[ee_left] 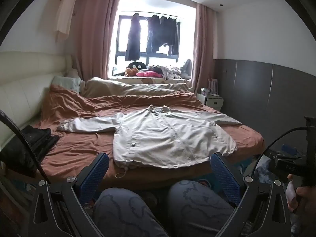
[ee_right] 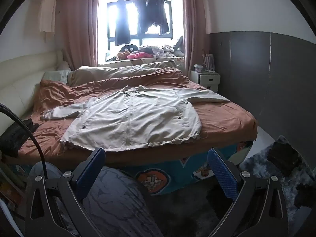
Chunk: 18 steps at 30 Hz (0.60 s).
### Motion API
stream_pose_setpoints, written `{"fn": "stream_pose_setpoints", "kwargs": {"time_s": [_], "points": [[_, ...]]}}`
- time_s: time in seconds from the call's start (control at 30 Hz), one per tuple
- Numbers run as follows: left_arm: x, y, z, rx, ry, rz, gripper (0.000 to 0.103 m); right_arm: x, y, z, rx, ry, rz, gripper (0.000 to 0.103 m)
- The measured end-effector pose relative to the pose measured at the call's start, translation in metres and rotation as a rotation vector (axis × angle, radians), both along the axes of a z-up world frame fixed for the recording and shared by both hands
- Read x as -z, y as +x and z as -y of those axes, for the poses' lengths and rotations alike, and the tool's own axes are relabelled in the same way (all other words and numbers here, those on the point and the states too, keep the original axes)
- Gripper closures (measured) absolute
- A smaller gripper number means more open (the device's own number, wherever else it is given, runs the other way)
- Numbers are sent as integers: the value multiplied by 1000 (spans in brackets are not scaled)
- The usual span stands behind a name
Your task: Fold large clothes
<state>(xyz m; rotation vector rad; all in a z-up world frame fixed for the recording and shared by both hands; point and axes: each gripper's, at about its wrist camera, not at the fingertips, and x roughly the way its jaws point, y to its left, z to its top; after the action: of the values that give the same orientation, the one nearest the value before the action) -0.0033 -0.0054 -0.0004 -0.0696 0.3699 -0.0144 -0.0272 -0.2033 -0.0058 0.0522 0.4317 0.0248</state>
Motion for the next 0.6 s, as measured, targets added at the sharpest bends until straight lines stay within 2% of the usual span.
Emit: {"fn": "stream_pose_setpoints", "kwargs": {"time_s": [0.6], "points": [[-2, -9, 3, -4, 5, 16, 0, 1, -5, -1, 7, 8, 15, 0]]}}
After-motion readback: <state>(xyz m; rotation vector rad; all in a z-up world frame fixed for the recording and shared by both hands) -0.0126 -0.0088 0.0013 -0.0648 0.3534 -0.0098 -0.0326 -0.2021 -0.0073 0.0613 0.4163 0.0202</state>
